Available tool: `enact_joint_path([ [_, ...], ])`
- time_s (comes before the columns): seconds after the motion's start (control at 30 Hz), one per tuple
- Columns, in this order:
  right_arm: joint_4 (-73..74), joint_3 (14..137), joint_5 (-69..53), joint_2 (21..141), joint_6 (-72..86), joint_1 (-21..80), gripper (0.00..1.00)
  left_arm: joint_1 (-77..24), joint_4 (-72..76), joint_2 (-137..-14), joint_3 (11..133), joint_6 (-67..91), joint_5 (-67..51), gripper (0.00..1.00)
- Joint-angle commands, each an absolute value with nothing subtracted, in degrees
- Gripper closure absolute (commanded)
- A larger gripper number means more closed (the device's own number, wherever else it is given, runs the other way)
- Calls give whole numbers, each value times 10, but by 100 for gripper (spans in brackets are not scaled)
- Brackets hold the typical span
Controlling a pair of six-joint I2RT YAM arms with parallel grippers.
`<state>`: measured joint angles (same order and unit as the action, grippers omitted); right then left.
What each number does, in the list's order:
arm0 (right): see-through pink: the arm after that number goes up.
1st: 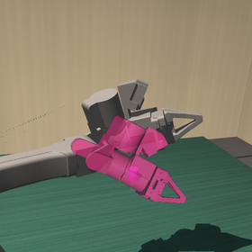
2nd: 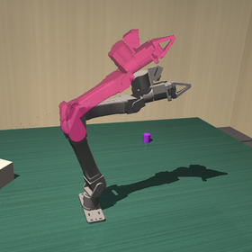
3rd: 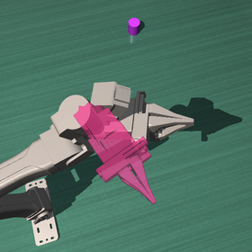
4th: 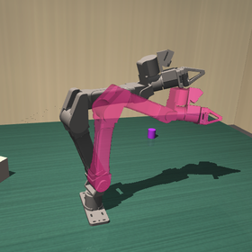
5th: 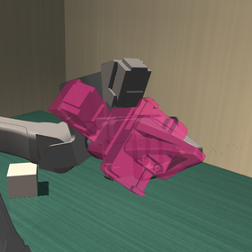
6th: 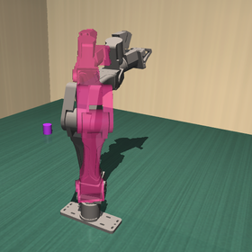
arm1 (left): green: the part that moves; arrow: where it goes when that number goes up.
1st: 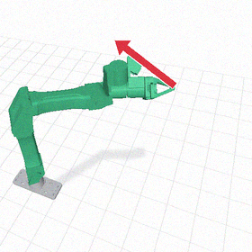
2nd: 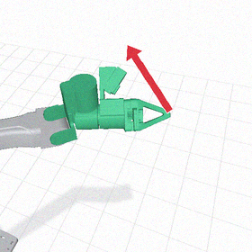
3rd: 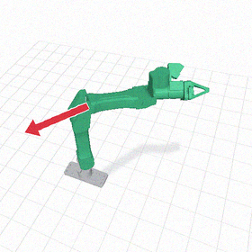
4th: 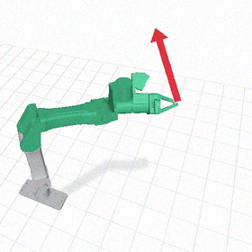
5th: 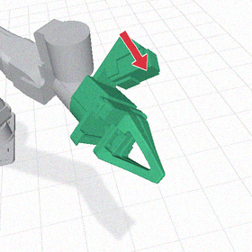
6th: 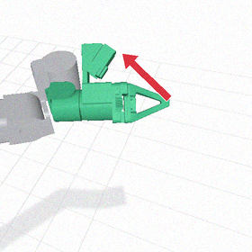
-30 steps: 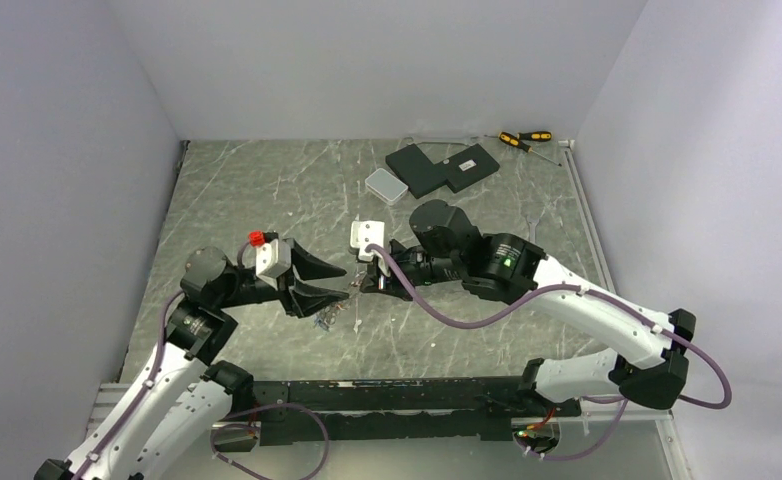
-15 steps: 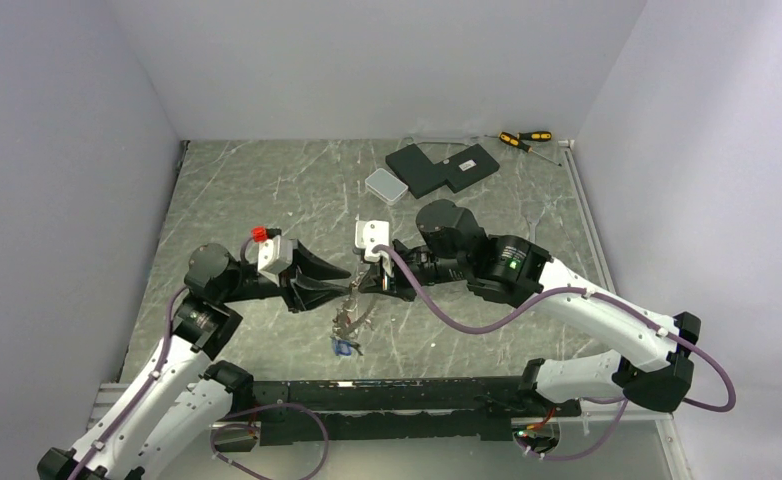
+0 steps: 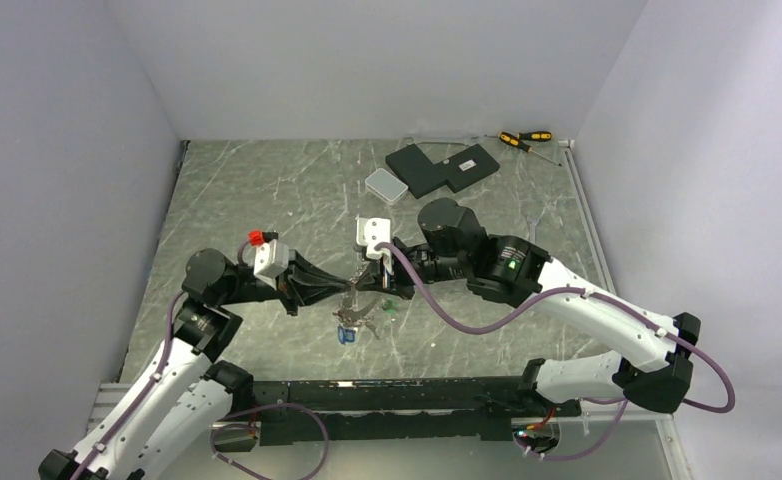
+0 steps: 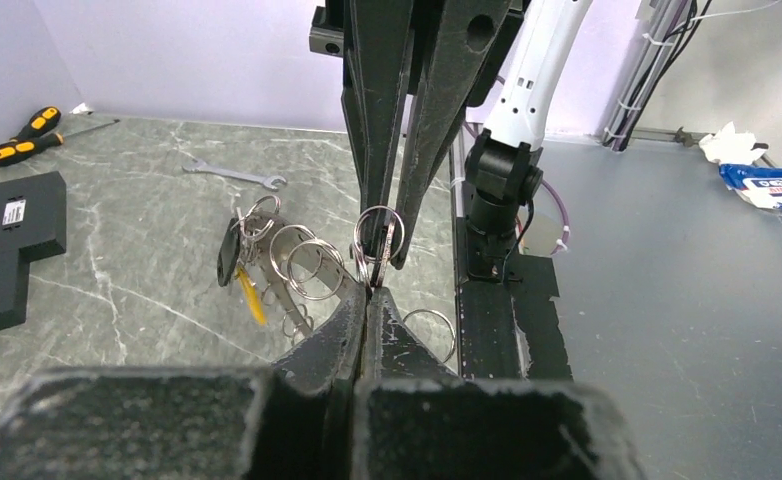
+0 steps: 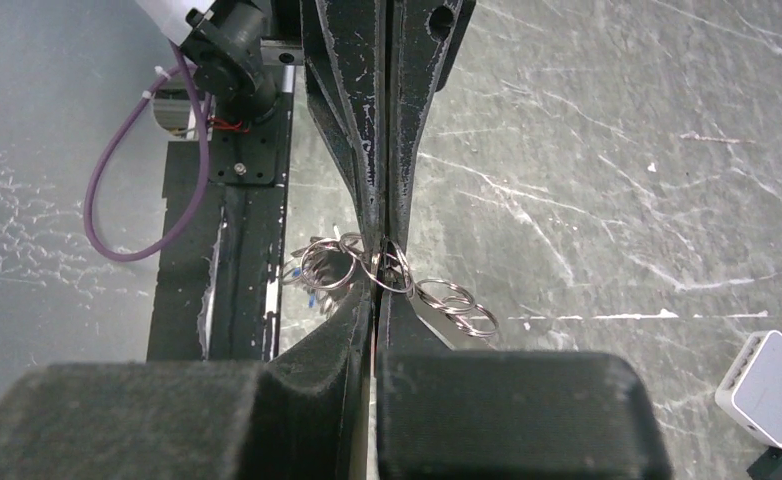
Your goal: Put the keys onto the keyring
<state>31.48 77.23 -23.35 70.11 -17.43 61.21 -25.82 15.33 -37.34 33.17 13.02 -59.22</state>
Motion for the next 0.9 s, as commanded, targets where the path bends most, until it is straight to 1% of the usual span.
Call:
enact_joint_path([
  [0.0,239,764,-273,679,-164,615,100,-258,191,-354,324,139,-585,100],
  [0.03,243,763,-272,678,-162,615,100,-258,180,-350,327,132,-580,100],
  [0.07,247,763,-269,676,-160,615,98,-258,162,-348,330,122,-573,100],
  [0.2,262,747,-251,656,-152,614,60,-258,101,-334,345,83,-540,100],
  [0.23,262,741,-246,650,-149,614,53,-258,97,-332,347,81,-536,100],
  [0.3,262,727,-244,639,-144,613,47,-257,95,-329,348,82,-532,100],
  [0.4,252,706,-248,629,-134,613,44,-257,97,-325,348,83,-527,100],
  [0.53,225,680,-234,633,-116,613,44,-257,93,-318,347,82,-520,100],
  [0.67,145,629,-185,627,-77,612,44,-257,90,-309,345,81,-511,100],
  [0.87,14,544,-145,604,-10,612,47,-256,88,-299,344,82,-493,100],
])
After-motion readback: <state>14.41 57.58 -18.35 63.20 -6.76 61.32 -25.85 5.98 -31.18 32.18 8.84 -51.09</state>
